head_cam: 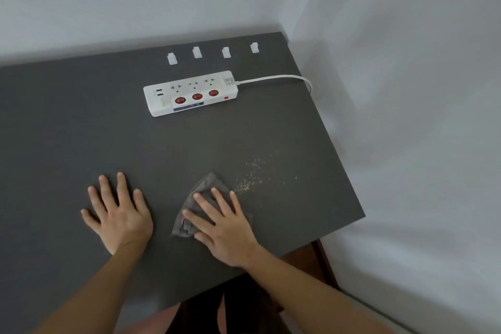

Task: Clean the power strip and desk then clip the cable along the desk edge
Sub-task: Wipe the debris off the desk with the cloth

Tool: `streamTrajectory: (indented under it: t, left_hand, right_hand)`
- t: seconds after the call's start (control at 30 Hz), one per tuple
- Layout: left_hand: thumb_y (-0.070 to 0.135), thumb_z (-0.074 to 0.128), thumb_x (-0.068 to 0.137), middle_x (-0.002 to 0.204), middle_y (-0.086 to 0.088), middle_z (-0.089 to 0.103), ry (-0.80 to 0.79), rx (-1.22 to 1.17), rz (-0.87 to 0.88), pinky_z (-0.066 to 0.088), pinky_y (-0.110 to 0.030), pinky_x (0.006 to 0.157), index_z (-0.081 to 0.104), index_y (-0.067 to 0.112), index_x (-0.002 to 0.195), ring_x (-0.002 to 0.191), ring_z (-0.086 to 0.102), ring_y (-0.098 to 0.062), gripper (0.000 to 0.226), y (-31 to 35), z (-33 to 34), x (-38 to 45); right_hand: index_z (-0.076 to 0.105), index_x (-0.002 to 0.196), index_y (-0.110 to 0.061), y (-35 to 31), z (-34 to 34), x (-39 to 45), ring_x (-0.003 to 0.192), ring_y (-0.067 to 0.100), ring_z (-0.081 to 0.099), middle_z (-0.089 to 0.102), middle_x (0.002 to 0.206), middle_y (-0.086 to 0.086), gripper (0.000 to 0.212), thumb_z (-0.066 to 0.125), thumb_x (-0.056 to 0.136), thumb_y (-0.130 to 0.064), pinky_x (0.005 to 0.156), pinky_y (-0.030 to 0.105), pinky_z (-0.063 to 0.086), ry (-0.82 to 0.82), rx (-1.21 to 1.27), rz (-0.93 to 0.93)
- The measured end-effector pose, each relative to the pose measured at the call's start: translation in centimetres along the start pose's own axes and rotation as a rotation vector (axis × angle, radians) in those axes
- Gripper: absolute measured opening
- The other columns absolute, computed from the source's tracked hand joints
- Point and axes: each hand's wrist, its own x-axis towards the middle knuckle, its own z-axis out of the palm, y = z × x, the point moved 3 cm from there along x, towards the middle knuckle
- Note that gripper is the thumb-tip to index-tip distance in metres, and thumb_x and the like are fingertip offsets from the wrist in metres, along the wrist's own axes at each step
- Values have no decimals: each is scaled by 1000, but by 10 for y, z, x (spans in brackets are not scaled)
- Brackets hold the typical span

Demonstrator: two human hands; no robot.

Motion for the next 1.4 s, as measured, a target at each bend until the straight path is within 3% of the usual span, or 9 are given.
streamTrajectory:
  t: [0.2,0.33,0.47,0.53,0.7,0.83,0.97,1.1,1.4]
  left_hand:
    - [42,27,98,161,-5,15,6,22,-7,8,-61,115,23,31,147,148,7,-29,51,0,1,0]
    - [42,27,97,160,-6,17,28,25,0,8,-61,115,24,30,146,148,8,-30,51,0,2,0]
    - [42,27,98,160,-6,16,27,24,-1,7,-60,115,23,30,147,148,7,-29,50,0,0,-1]
    - [41,27,99,161,-5,14,15,23,0,6,-60,116,22,30,148,148,6,-29,50,2,0,-2]
    - [41,26,99,161,-6,14,-6,16,8,6,-61,116,21,29,148,148,6,-30,50,3,-3,-3]
    - [42,25,99,161,-5,13,-23,12,7,6,-61,116,20,29,148,148,5,-30,51,3,-4,-3]
    - [43,24,99,161,-6,13,-17,12,13,6,-62,116,20,30,148,148,4,-30,51,1,-2,-2]
    - [43,24,98,161,-7,14,-5,9,11,6,-62,116,20,30,147,148,5,-31,51,-1,0,-2]
    - [42,25,98,161,-7,14,16,21,13,6,-61,115,22,28,147,148,5,-30,51,0,0,-2]
  right_hand:
    - [23,142,-46,143,-32,26,142,36,21,25,156,-4,48,33,95,-48,108,69,11,121,-95,534]
    - [29,141,-42,256,-54,-12,129,44,38,35,151,7,45,35,96,-42,102,61,30,179,-39,880]
    - [54,127,-21,330,-77,-86,91,42,59,63,111,27,37,42,92,-22,86,41,49,141,180,1139]
    - [58,120,-15,324,-96,-114,86,42,56,59,101,28,29,48,93,-14,75,39,50,349,172,1232]
    - [42,137,-11,192,-116,-86,89,35,47,54,103,22,43,50,95,-15,75,39,44,646,-33,696]
    - [41,139,-19,38,-48,-61,90,30,49,55,110,12,49,54,92,-20,79,39,49,362,14,285]
    - [22,145,-35,-34,13,-70,117,26,44,35,148,0,56,39,93,-49,94,38,46,20,28,131]
    - [13,145,-42,20,6,-75,143,29,20,19,158,-3,52,30,97,-47,116,52,14,22,24,233]
    - [32,143,-31,228,-41,-138,130,35,42,38,150,8,48,24,97,-41,101,48,38,141,-14,797]
